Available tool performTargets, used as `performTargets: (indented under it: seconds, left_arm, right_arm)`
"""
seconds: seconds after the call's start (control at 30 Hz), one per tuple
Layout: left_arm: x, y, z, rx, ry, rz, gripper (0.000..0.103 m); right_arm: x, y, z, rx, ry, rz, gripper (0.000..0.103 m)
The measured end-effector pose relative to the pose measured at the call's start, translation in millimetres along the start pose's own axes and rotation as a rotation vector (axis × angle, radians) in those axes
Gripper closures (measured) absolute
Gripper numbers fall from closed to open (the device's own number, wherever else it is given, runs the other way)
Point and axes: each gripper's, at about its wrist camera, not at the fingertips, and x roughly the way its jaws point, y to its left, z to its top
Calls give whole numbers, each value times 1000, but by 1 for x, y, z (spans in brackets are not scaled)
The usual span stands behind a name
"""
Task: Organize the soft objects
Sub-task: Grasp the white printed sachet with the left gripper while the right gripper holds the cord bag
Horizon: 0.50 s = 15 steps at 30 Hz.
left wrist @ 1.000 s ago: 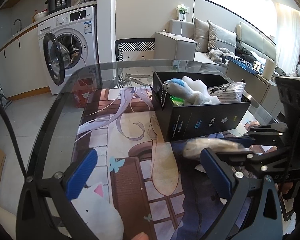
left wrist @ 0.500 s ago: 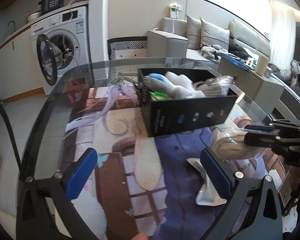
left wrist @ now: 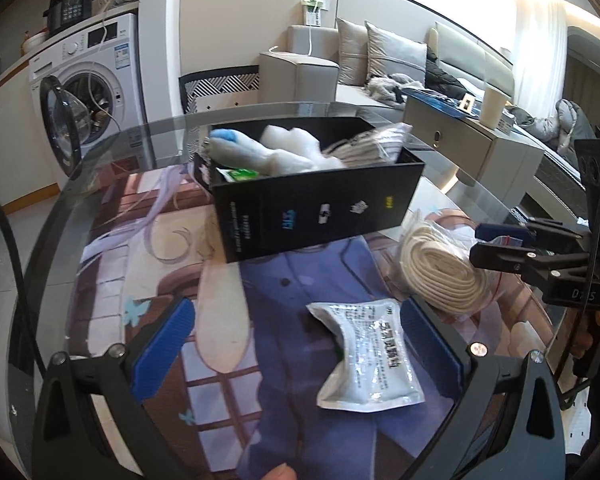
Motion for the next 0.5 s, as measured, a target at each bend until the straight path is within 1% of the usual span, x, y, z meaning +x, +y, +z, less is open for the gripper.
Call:
performTargets:
  seconds: [0.07, 0.1, 0.17, 0.27, 0.4, 0.47, 0.5]
  left_arm:
    - [3, -3, -1, 8, 13, -8, 0]
    - [4, -5, -1, 14, 18, -11, 0]
    - [6, -7, -2, 22, 27, -16, 0]
    - [9, -11, -3, 36, 40, -28, 0]
    - [13, -17, -5, 55, 54, -42, 0]
    - [15, -20, -7, 67, 65, -47, 0]
    - [16, -21, -8, 74, 72, -51, 0]
  right_arm:
    - [1, 0, 0, -14, 5, -12, 49]
    - [1, 1, 1, -26, 6, -33, 43]
    - [1, 0, 1, -45, 4, -88, 36]
    - [2, -7, 1, -18, 9, -88, 36]
    - [1, -6, 0, -23, 9, -83, 36]
    - [0, -7, 0, -23, 6, -113, 35]
    - [0, -10, 0, -18, 6, -139, 32]
